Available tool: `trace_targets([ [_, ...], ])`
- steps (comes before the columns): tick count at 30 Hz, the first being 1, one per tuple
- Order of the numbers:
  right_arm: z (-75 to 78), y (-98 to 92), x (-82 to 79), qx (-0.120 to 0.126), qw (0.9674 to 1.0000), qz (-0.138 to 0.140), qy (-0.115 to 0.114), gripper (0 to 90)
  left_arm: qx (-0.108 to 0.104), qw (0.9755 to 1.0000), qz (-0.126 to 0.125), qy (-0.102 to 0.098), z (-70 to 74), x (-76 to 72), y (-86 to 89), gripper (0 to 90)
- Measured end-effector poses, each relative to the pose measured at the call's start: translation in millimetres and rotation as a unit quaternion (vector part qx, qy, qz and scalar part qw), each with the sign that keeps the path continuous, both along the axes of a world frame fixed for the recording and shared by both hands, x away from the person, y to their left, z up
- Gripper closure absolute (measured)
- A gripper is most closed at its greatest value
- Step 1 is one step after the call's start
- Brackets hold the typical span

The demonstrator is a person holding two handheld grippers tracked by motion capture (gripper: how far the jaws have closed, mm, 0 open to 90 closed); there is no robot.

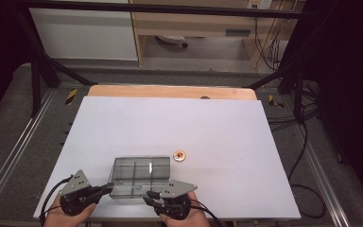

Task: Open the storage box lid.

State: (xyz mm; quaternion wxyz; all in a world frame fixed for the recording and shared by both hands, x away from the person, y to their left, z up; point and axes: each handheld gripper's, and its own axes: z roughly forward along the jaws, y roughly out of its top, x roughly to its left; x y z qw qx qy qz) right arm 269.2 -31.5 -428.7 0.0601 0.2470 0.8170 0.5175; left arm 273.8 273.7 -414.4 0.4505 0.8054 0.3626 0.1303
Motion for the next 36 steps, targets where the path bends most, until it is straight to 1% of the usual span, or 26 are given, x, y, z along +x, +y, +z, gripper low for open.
trace_targets([
  [1, 0.0, 0.0, 0.0, 0.000, 1.0000, 0.000, 0.000, 74.3, 0.000, 1.0000, 0.000, 0.000, 0.0, 0.0, 0.0, 90.0],
  [2, 1.8, -6.3, -2.2, -0.004, 1.0000, -0.004, -0.002, 70.7, -0.002, 1.0000, 0.000, 0.000, 1.0, 1.5, -0.4, 90.0],
  [3, 2.4, -8.6, -3.1, -0.005, 1.0000, -0.005, -0.002, 68.9, 0.000, 1.0000, 0.000, 0.000, 1.6, 2.4, -0.4, 90.0],
  [4, 2.4, -8.6, -3.1, -0.005, 1.0000, -0.005, -0.002, 68.9, -0.001, 1.0000, 0.000, 0.000, 2.3, 3.8, -0.9, 90.0],
  [5, 4.2, -15.8, -5.0, -0.009, 0.9999, -0.010, -0.003, 63.7, -0.001, 1.0000, 0.000, 0.001, 2.8, 4.9, -1.2, 90.0],
  [8, 6.6, -23.3, -5.5, -0.016, 0.9997, -0.018, -0.003, 55.4, 0.001, 1.0000, -0.001, 0.001, 4.2, 8.1, -2.3, 90.0],
  [11, 8.5, -29.9, -3.9, -0.020, 0.9994, -0.027, -0.005, 50.5, 0.003, 1.0000, 0.000, -0.001, 6.9, 11.7, -2.9, 90.0],
  [12, 8.5, -29.9, -3.9, -0.020, 0.9994, -0.027, -0.005, 50.5, 0.002, 1.0000, 0.001, -0.001, 7.8, 12.9, -2.6, 90.0],
  [15, 9.1, -34.2, -0.2, -0.025, 0.9991, -0.035, -0.005, 44.0, 0.002, 1.0000, 0.002, 0.000, 9.8, 16.4, -1.7, 90.0],
  [16, 9.3, -35.6, 1.9, -0.030, 0.9987, -0.040, -0.005, 39.3, 0.002, 1.0000, 0.002, 0.001, 10.5, 17.3, -1.6, 90.0],
  [17, 9.3, -35.6, 1.9, -0.030, 0.9987, -0.040, -0.005, 39.3, 0.003, 1.0000, 0.002, 0.002, 11.3, 18.3, -1.3, 90.0],
  [22, 9.0, -38.8, 8.6, -0.039, 0.9978, -0.053, -0.005, 28.6, 0.002, 1.0000, 0.003, 0.002, 13.2, 21.5, -1.4, 90.0],
  [26, 7.8, -44.1, 16.7, -0.044, 0.9971, -0.062, 0.003, 22.6, -0.003, 1.0000, 0.006, 0.000, 11.4, 20.8, -1.9, 90.0],
  [27, 6.9, -46.7, 21.0, -0.045, 0.9966, -0.068, 0.005, 19.2, -0.002, 1.0000, 0.005, 0.000, 11.0, 20.8, -2.3, 90.0],
  [28, 6.9, -46.7, 21.0, -0.045, 0.9966, -0.068, 0.005, 19.2, -0.002, 1.0000, 0.005, 0.000, 10.8, 20.8, -2.7, 90.0],
  [29, 6.0, -48.6, 25.7, -0.048, 0.9959, -0.076, 0.006, 16.0, -0.002, 1.0000, 0.005, -0.001, 10.9, 20.7, -2.9, 90.0],
  [30, 6.0, -48.6, 25.7, -0.048, 0.9959, -0.076, 0.006, 16.0, -0.003, 1.0000, 0.006, -0.003, 11.3, 20.6, -2.8, 90.0],
  [32, 4.7, -50.0, 30.6, -0.051, 0.9957, -0.077, 0.006, 14.5, -0.005, 0.9999, 0.007, -0.007, 12.5, 20.2, -2.2, 90.0],
  [34, 3.7, -51.0, 34.7, -0.053, 0.9956, -0.077, 0.007, 16.6, -0.006, 0.9999, 0.008, -0.011, 13.5, 19.7, -1.8, 90.0],
  [36, 2.5, -51.6, 38.7, -0.057, 0.9952, -0.080, 0.001, 19.8, -0.007, 0.9999, 0.009, -0.013, 13.8, 19.5, -1.8, 90.0],
])
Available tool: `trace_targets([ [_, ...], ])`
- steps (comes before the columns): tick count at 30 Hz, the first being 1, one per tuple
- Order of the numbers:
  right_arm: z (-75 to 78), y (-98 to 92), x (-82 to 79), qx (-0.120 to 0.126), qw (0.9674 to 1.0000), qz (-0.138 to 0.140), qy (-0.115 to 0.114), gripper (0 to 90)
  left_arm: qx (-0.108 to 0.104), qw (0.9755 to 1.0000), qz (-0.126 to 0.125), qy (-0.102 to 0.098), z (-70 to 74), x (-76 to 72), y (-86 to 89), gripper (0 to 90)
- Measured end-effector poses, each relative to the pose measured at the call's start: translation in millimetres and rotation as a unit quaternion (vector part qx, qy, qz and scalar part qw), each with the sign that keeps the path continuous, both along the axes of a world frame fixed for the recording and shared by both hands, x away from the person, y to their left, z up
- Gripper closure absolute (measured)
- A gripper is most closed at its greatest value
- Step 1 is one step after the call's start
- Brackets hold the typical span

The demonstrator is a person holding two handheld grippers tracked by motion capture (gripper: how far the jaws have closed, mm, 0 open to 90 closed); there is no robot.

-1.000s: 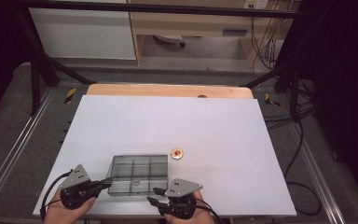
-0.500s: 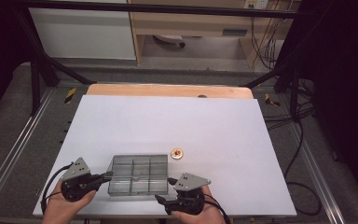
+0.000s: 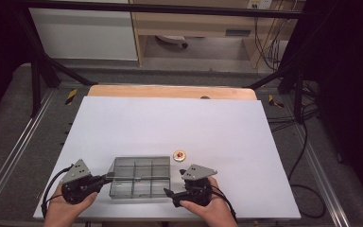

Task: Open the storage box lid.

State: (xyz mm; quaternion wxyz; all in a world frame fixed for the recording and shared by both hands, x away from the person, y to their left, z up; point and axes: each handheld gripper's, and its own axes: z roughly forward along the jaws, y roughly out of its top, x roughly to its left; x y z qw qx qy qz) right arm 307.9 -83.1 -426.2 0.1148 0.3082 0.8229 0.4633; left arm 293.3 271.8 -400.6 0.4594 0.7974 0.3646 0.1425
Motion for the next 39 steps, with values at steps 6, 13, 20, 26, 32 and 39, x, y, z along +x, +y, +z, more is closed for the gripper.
trace_targets([
  [6, -1.7, -2.1, 14.1, -0.007, 0.9998, -0.009, -0.014, 32.4, -0.005, 1.0000, -0.001, -0.003, 1.0, 0.8, -0.6, 90.0],
  [13, -1.0, -2.2, 30.4, -0.018, 0.9995, -0.002, -0.025, 45.4, -0.010, 0.9999, -0.002, -0.006, 3.6, 2.2, -0.1, 90.0],
  [20, -2.0, -1.6, 35.0, -0.021, 0.9993, -0.001, -0.030, 50.0, -0.012, 0.9999, -0.001, -0.007, 4.2, 3.2, -0.3, 90.0],
  [26, -1.6, 0.4, 41.1, -0.028, 0.9988, 0.006, -0.039, 50.1, -0.015, 0.9998, 0.002, -0.010, 5.3, 3.3, -0.9, 90.0],
  [32, 0.2, 4.6, 46.2, -0.029, 0.9980, 0.013, -0.055, 47.7, -0.018, 0.9997, 0.004, -0.014, 6.5, 3.4, -1.1, 90.0],
  [39, 2.4, 11.5, 53.6, -0.031, 0.9970, 0.021, -0.068, 45.5, -0.019, 0.9997, 0.005, -0.017, 8.0, 3.7, -0.9, 90.0],
])
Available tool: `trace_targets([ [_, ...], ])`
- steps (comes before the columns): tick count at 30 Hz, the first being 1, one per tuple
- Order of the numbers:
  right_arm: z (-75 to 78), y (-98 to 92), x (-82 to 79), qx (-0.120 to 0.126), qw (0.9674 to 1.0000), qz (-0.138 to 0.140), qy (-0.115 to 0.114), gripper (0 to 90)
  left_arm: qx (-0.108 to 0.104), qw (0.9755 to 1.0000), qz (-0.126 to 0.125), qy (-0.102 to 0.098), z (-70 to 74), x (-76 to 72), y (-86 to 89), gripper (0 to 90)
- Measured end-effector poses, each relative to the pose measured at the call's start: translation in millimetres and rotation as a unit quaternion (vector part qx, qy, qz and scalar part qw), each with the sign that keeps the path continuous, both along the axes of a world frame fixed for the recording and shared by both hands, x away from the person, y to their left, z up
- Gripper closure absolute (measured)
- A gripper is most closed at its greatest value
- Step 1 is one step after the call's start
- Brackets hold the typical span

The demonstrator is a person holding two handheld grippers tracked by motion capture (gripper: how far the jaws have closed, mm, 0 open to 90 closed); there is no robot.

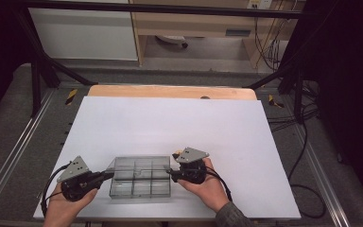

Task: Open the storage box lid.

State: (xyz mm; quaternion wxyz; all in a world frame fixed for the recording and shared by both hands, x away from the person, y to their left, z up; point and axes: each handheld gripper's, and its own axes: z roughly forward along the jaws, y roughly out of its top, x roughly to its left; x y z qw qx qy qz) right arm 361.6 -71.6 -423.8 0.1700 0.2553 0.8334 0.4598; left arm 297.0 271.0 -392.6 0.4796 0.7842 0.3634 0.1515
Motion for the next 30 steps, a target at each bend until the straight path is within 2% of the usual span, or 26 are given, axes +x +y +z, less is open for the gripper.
trace_targets([
  [7, 2.9, 5.5, 3.3, 0.008, 0.9999, 0.011, -0.006, 45.6, 0.000, 1.0000, 0.001, -0.001, 0.3, 0.1, -0.3, 90.0],
  [12, 3.3, 10.0, 4.9, 0.006, 0.9998, 0.016, -0.009, 46.0, 0.000, 1.0000, 0.000, -0.001, 0.6, -0.1, -0.4, 90.0],
  [17, 5.1, 13.4, 4.5, 0.007, 0.9995, 0.021, -0.021, 45.9, 0.001, 1.0000, -0.001, 0.000, -0.1, -0.1, -0.8, 90.0],
  [25, 6.1, 15.5, 4.6, 0.006, 0.9993, 0.027, -0.026, 54.1, 0.001, 1.0000, 0.000, -0.001, -0.1, -0.2, -0.2, 90.0],
  [30, 4.2, 15.7, 5.7, -0.001, 0.9992, 0.029, -0.028, 55.9, 0.000, 1.0000, 0.001, -0.002, 0.0, 0.1, -0.7, 90.0],
])
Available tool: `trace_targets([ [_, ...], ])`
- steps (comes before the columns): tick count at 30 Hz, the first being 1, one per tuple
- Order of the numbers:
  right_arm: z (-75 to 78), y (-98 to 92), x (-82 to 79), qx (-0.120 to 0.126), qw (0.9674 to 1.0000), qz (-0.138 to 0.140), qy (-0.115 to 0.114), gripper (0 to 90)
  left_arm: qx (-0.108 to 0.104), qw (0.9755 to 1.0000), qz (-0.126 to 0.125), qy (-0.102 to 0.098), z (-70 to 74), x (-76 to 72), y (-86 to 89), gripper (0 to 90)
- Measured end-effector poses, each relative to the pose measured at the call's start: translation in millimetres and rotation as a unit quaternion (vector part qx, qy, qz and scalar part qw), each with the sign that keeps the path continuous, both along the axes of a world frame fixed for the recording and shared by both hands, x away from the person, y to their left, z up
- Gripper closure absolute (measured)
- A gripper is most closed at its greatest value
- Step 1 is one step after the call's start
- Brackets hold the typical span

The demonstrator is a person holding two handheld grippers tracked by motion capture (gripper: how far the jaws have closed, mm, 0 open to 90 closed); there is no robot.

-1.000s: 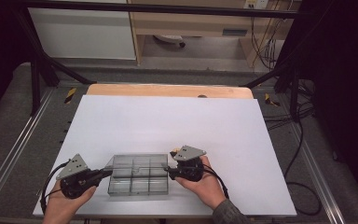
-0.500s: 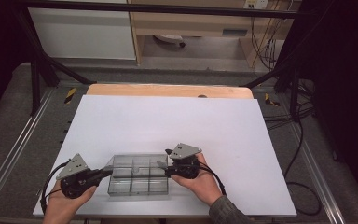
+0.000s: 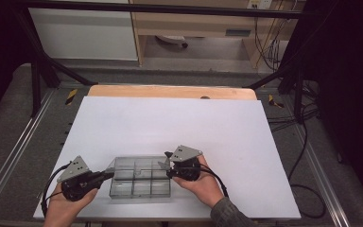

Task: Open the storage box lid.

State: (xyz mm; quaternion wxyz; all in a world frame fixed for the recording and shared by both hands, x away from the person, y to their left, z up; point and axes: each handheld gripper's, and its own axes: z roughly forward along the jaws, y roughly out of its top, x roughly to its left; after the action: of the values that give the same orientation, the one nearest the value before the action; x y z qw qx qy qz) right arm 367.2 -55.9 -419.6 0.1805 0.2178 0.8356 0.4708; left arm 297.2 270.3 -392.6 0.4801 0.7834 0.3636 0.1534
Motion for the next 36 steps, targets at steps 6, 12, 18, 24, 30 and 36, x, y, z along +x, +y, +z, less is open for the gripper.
trace_targets([
  [6, -3.0, 0.7, 3.4, -0.001, 1.0000, -0.001, -0.003, 57.3, -0.001, 1.0000, 0.001, -0.001, 0.2, -0.1, -0.2, 90.0],
  [12, -4.6, 1.9, 4.9, -0.001, 1.0000, 0.004, -0.008, 59.4, -0.002, 1.0000, 0.001, -0.002, 0.5, 0.1, 0.0, 90.0],
  [18, -4.5, 0.9, 6.6, 0.003, 1.0000, 0.004, -0.005, 62.3, 0.014, 0.9999, 0.008, -0.005, -1.8, 0.9, 2.3, 90.0],
  [24, -4.0, 0.8, 7.2, 0.005, 1.0000, 0.002, -0.002, 62.9, 0.048, 0.9985, 0.024, 0.008, -13.5, 6.6, 10.0, 90.0],
  [30, -2.8, 0.8, 8.1, 0.004, 1.0000, 0.002, 0.002, 63.3, 0.058, 0.9979, 0.031, -0.002, -25.8, 17.9, 15.6, 86.8],
  [36, -1.7, 1.2, 8.9, 0.003, 1.0000, 0.002, 0.006, 63.6, 0.048, 0.9976, 0.050, -0.009, -28.9, 23.0, 12.8, 56.8],
])
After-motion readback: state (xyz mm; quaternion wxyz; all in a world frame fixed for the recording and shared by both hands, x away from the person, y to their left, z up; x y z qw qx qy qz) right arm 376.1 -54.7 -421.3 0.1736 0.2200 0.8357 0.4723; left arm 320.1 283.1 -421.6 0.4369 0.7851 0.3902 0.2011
